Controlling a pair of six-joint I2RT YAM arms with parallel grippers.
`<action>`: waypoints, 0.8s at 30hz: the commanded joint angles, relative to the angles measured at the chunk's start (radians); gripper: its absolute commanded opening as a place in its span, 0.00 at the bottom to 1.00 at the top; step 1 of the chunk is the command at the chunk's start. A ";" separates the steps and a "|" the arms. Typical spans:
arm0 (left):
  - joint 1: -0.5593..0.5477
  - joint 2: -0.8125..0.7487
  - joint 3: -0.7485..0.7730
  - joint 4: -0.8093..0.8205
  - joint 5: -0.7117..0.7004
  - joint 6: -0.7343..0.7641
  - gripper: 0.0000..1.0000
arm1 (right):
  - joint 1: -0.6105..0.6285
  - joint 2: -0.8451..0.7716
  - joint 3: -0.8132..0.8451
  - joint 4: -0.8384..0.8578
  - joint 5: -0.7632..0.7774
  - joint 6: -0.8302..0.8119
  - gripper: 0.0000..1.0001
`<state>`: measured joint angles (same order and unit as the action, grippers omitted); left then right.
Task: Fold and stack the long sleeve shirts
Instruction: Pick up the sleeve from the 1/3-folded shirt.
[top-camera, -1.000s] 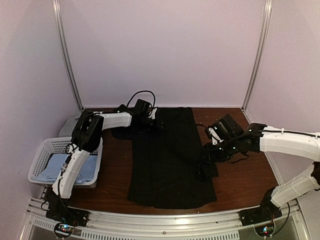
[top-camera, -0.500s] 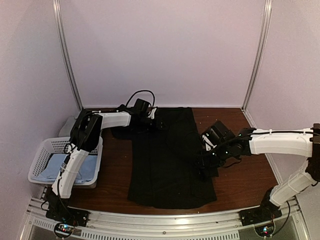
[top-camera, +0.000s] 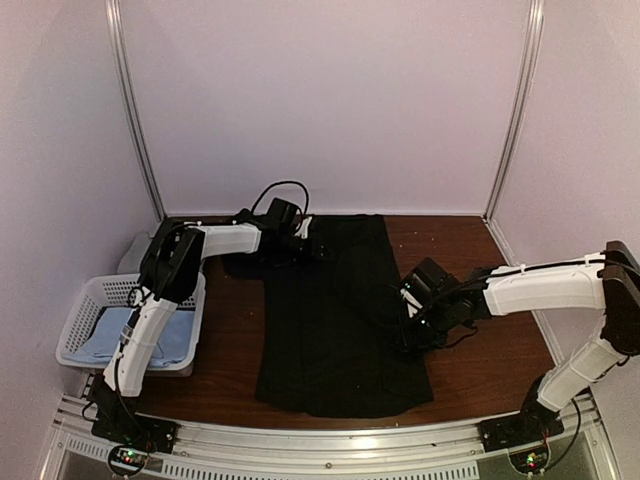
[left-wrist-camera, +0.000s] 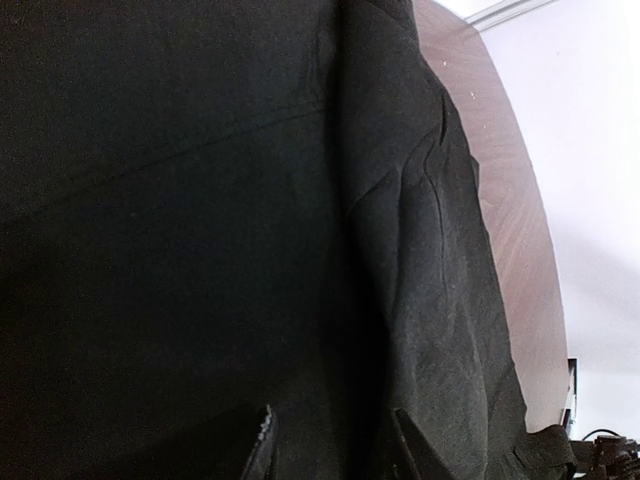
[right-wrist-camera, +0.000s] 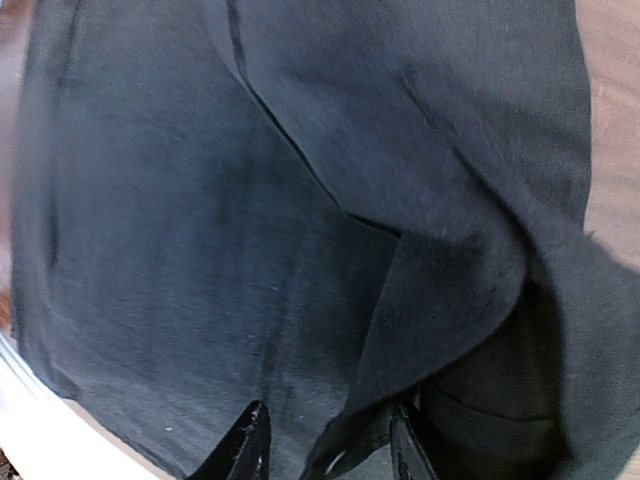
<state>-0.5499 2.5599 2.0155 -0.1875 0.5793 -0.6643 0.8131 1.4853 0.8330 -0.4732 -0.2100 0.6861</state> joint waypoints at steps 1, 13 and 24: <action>0.014 -0.060 -0.021 0.025 0.002 0.015 0.38 | 0.004 0.019 0.004 0.006 -0.012 -0.009 0.35; 0.019 -0.061 -0.020 0.027 0.009 0.018 0.38 | -0.008 -0.046 0.083 -0.013 -0.277 -0.085 0.00; 0.019 -0.062 -0.021 0.028 0.013 0.018 0.38 | -0.011 -0.060 0.007 0.041 -0.358 -0.056 0.00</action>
<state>-0.5404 2.5580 2.0026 -0.1856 0.5819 -0.6624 0.8066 1.4471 0.8684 -0.4564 -0.5293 0.6216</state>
